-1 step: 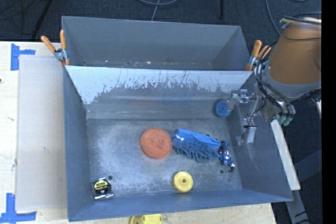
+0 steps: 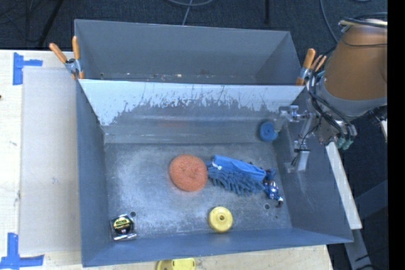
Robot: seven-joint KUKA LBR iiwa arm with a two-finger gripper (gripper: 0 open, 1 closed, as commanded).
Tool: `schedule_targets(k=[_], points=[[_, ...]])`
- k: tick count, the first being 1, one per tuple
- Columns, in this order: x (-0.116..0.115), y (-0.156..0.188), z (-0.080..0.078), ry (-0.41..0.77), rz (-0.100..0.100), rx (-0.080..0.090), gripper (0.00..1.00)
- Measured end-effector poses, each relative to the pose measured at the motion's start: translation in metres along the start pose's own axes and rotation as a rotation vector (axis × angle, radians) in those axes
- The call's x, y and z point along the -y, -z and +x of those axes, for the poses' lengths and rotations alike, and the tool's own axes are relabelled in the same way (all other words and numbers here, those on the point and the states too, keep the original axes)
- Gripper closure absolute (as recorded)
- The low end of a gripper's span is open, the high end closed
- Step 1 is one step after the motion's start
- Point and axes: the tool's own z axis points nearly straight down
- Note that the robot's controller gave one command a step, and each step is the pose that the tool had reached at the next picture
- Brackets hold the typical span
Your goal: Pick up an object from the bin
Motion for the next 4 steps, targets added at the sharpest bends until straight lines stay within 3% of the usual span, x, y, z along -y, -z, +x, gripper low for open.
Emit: schedule_targets(k=[1,2,3,4], points=[[-0.006,-0.054,-0.009,-0.028,0.001,0.006,0.0],[-0.019,-0.089,0.017,-0.058,-0.001,-0.003,0.0],[-0.021,-0.113,0.006,-0.142,0.0,0.0,0.0],[-0.086,-0.146,0.053,-0.151,0.0,-0.002,1.0]])
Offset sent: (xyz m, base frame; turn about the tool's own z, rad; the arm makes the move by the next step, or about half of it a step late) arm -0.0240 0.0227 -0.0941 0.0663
